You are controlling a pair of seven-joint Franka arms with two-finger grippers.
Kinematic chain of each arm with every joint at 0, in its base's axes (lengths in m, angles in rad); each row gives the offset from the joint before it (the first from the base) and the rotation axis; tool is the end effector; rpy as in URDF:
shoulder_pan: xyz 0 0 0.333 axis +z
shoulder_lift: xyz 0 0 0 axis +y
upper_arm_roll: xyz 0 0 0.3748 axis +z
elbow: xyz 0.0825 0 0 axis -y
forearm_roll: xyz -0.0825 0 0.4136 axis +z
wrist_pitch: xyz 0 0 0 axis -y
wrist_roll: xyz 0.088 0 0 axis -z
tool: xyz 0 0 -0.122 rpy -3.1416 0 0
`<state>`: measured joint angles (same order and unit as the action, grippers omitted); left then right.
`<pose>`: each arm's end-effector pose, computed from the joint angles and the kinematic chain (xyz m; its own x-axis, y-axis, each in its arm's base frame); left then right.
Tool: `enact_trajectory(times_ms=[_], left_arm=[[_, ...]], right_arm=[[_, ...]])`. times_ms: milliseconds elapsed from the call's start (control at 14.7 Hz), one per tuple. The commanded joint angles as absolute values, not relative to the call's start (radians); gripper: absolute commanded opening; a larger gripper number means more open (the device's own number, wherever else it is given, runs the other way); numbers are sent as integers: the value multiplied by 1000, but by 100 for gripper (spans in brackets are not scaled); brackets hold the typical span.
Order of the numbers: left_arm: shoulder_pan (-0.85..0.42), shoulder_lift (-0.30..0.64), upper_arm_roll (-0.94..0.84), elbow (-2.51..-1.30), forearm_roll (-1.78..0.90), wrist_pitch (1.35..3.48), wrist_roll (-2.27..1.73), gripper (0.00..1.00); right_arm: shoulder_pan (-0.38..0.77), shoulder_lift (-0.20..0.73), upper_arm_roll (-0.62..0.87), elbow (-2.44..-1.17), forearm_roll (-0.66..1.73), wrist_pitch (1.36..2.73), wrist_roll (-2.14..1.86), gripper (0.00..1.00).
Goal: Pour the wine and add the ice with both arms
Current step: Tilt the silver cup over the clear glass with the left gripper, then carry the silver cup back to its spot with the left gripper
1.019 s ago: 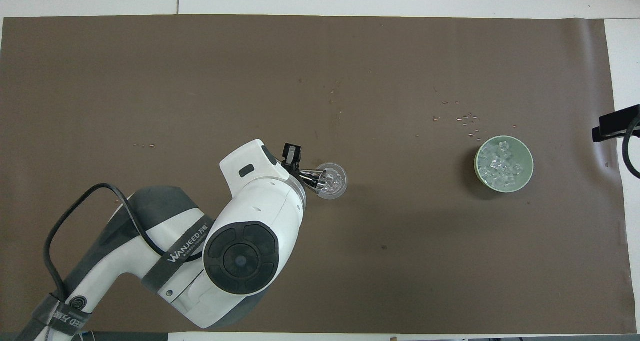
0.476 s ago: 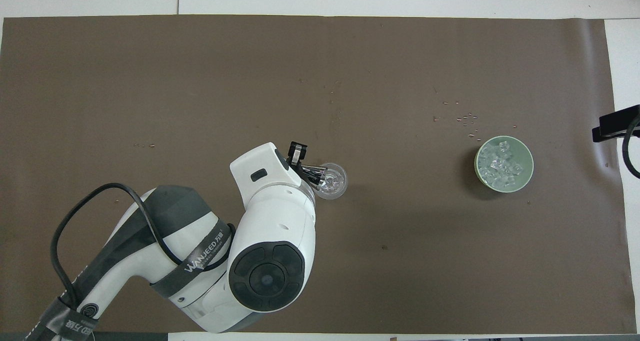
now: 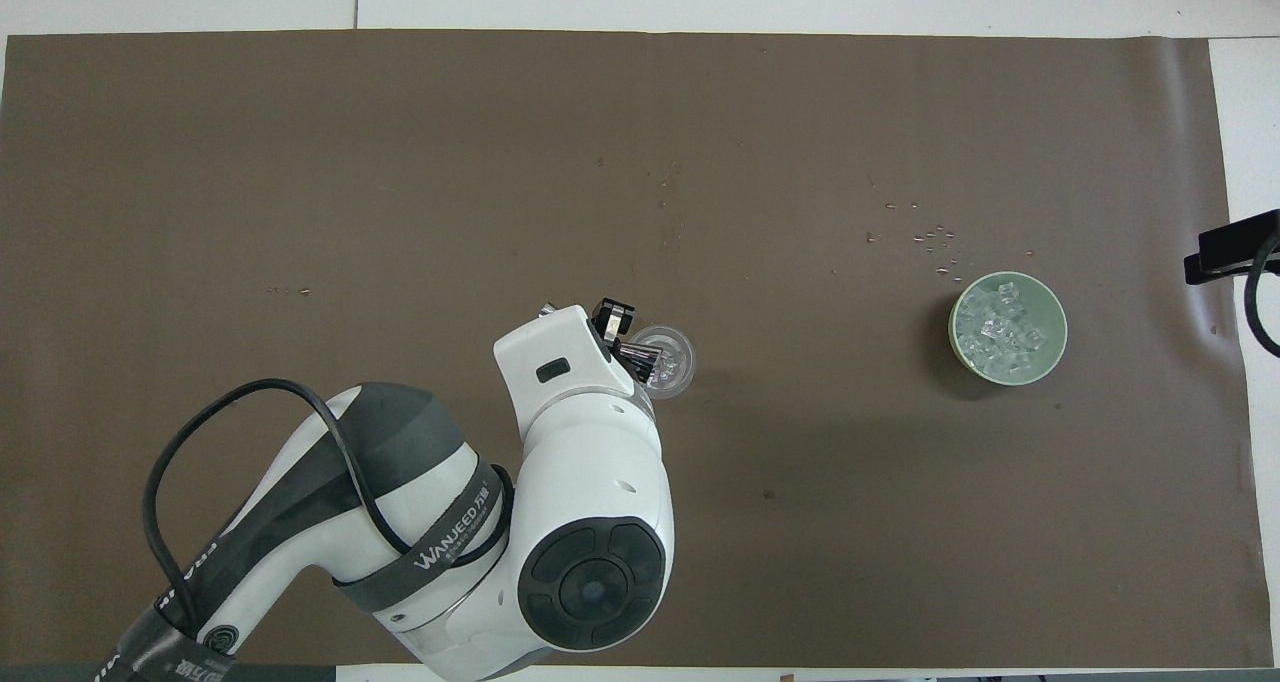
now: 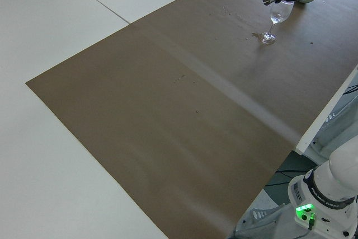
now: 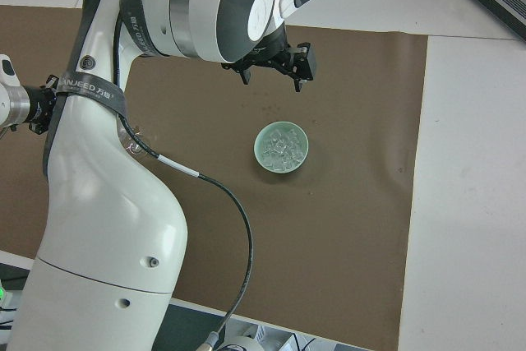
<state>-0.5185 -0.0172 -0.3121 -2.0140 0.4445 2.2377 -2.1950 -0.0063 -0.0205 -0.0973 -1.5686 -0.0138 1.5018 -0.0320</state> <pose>0.4192 -0.4340 0.5192 0.3792 0.8999 0.2153 0.8169 -0.4348 0.3790 0.5654 -0.0612 0.6753 0.9963 -0.0723 -0.0467 -0.0719 -0.9974 0.0103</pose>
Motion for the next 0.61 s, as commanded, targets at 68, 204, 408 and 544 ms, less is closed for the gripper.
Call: enact_trajectory(times_ms=[68, 204, 408, 544], left_arm=[[-534, 6, -305, -1965, 486, 2184, -2217, 0], [-534, 6, -307, -1959, 486, 2166, -2211, 0], [-532, 34, -313, -1913, 441, 2100, -2212, 0], [-519, 37, -310, -1879, 342, 2097, -2206, 0]], right_arm=[[-18, -40, -91, -1589, 3, 1509, -46, 100], [-18, -40, -91, -1591, 3, 1509, -46, 100], [-18, -40, -91, -1591, 3, 1509, -46, 100], [-18, -40, -91, -1591, 3, 1509, -46, 100]])
